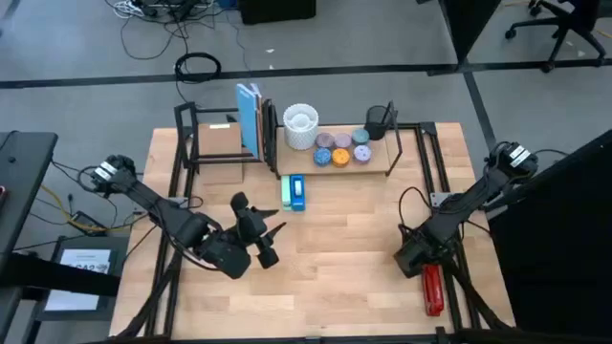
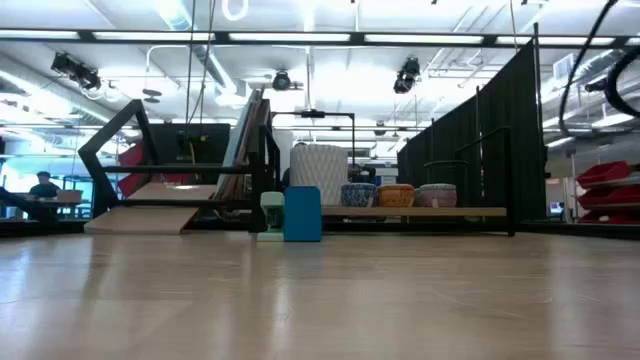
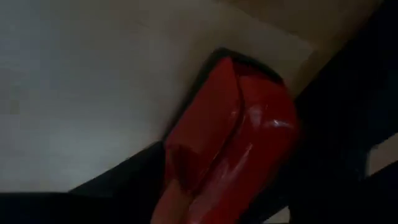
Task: Stock shelves
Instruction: Put the red stapler under the left of the shelf
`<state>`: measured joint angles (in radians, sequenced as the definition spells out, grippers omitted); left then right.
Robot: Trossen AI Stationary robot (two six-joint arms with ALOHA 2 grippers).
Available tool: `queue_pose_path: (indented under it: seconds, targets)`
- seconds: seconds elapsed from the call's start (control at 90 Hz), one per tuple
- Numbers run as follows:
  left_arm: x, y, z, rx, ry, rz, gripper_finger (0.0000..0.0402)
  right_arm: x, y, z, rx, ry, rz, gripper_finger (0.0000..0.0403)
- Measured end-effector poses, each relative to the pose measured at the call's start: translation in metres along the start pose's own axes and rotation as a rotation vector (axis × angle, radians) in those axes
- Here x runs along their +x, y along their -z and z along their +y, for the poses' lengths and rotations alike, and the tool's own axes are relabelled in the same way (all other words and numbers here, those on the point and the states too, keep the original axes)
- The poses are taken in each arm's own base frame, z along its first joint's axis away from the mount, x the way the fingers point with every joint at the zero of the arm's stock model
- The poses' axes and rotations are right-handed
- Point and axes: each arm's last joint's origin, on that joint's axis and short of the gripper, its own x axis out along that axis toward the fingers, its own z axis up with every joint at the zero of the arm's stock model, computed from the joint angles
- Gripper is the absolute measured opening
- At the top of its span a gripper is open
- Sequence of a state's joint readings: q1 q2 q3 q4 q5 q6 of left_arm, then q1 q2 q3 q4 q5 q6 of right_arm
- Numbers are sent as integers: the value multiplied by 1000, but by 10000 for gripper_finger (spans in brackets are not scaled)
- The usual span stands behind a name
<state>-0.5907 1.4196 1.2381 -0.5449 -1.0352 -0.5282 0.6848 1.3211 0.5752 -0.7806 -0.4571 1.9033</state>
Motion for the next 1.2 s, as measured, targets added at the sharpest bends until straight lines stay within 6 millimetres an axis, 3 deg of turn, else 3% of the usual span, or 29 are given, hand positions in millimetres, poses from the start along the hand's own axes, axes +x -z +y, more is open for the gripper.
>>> queue_pose_path:
  seconds: [0.189,0.378,0.556,0.767,0.911,1.2]
  targets:
    - [3,3,-3,13,-5,7,142,-5,-3,6,28,-52,-31,156]
    - [3,3,-4,10,-4,3,142,-17,-17,19,32,-172,-105,155]
    - [3,1,-4,16,1,-5,142,-33,-42,35,49,-357,-203,155]
    - [3,1,-4,16,1,-5,142,-67,-84,50,35,-570,-506,153]
    - [3,1,-4,15,1,-6,142,-93,-109,59,9,-754,-606,153]
    - [3,1,-4,14,1,-6,142,-109,-148,58,68,-809,-785,153]
